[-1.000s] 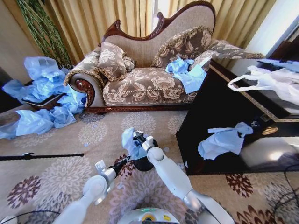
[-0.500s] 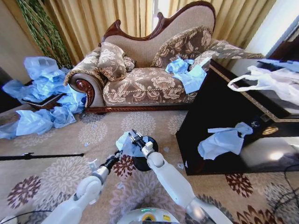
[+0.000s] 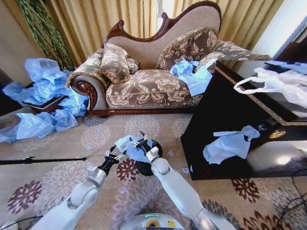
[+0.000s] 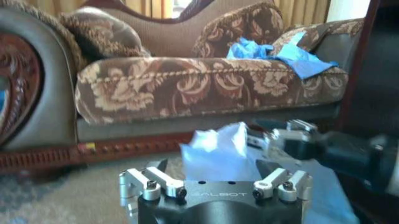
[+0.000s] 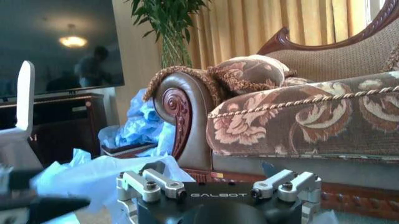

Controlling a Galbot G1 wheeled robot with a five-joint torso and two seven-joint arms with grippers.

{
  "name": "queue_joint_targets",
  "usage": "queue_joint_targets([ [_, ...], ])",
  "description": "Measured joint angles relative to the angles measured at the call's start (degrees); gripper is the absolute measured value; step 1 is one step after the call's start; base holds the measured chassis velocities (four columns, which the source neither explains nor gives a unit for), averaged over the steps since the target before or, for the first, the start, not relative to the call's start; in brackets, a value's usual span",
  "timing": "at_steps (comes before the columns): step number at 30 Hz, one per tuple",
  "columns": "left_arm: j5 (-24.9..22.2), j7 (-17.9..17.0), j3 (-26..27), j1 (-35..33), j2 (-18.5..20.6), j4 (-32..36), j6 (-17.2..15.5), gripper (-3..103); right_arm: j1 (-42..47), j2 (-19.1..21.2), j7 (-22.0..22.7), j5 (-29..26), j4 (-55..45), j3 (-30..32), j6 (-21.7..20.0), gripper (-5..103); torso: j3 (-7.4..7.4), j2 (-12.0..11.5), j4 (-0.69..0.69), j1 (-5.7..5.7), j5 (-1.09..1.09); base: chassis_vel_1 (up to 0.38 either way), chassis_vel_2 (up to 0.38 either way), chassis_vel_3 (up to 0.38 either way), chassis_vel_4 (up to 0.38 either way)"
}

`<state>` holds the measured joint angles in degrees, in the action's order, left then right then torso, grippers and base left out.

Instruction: Place a garbage bag over the trash bin.

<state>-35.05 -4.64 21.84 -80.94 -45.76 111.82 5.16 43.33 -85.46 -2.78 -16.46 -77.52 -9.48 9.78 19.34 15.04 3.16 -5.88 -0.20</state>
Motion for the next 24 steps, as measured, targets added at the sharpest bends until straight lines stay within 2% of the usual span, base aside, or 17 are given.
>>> queue_joint_targets([
  [2, -0.1, 0.0, -0.3, 0.8, 0.3, -0.4, 0.0, 98, 0.0, 0.1, 0.0, 0.1, 0.0, 0.0, 0.0, 100, 0.0, 0.0, 0.01, 0.0, 0.0, 0.0, 0.0, 0.0, 0.0],
  [3, -0.4, -0.2, -0.8, 1.9, 0.8, -0.9, -0.3, 102, 0.2, 0.3, 0.0, 0.1, 0.1, 0.0, 0.0, 100, 0.0, 0.0, 0.02, -0.01, -0.01, 0.0, 0.0, 0.0, 0.0],
  [10, 1.3, -1.2, -2.6, 4.8, 1.8, -2.9, -3.7, 99, 1.6, 0.5, 0.0, 0.8, 0.8, 0.5, 0.4, 100, 0.0, 0.0, 0.01, -0.01, 0.0, 0.0, 0.0, 0.0, 0.0],
  [11, 3.5, -1.3, -3.0, 5.3, 1.7, -3.8, -4.1, 90, 1.8, 0.4, 0.0, 0.8, 0.8, 0.6, 0.5, 100, 0.0, 0.0, 0.01, 0.0, 0.0, 0.0, 0.0, 0.0, 0.0],
  [13, 4.8, -1.3, -3.2, 5.5, 1.6, -4.3, -4.2, 90, 1.9, 0.4, 0.0, 0.8, 0.8, 0.6, 0.5, 100, 0.0, 0.0, 0.01, 0.0, 0.0, 0.0, 0.0, 0.0, 0.0],
  [17, 7.7, 0.2, -3.5, 5.6, 2.0, -5.1, -3.5, 68, 1.8, 0.1, 0.0, 0.8, 0.9, 0.4, 0.6, 100, 0.0, 0.0, 0.0, 0.0, 0.0, 0.0, 0.0, 0.0, 0.0],
  [18, 7.7, 0.2, -3.5, 5.6, 2.0, -5.1, -3.5, 68, 1.8, 0.1, 0.0, 0.8, 0.9, 0.4, 0.6, 100, 0.0, 0.0, 0.0, 0.0, 0.0, 0.0, 0.0, 0.0, 0.0],
  [20, 9.5, 0.8, -3.4, 5.6, 2.4, -5.8, -2.1, 57, 1.7, 0.0, 0.0, 0.9, 0.9, 0.3, 0.7, 100, 0.0, 0.0, 0.0, 0.0, 0.0, 0.0, 0.0, 0.0, 0.0],
  [22, 10.1, 0.8, -3.4, 5.7, 2.5, -6.1, -1.7, 57, 1.7, 0.0, 0.0, 0.9, 0.9, 0.3, 0.8, 100, 0.0, 0.0, 0.0, 0.0, 0.0, 0.0, 0.0, 0.0, 0.0],
  [24, 10.1, -0.8, -3.8, 6.4, 1.9, -6.9, -0.7, 46, 2.1, 0.2, 0.0, 0.8, 0.4, 0.3, 1.1, 100, 0.0, 0.0, 0.0, 0.0, 0.0, 0.0, 0.0, 0.0, 0.0],
])
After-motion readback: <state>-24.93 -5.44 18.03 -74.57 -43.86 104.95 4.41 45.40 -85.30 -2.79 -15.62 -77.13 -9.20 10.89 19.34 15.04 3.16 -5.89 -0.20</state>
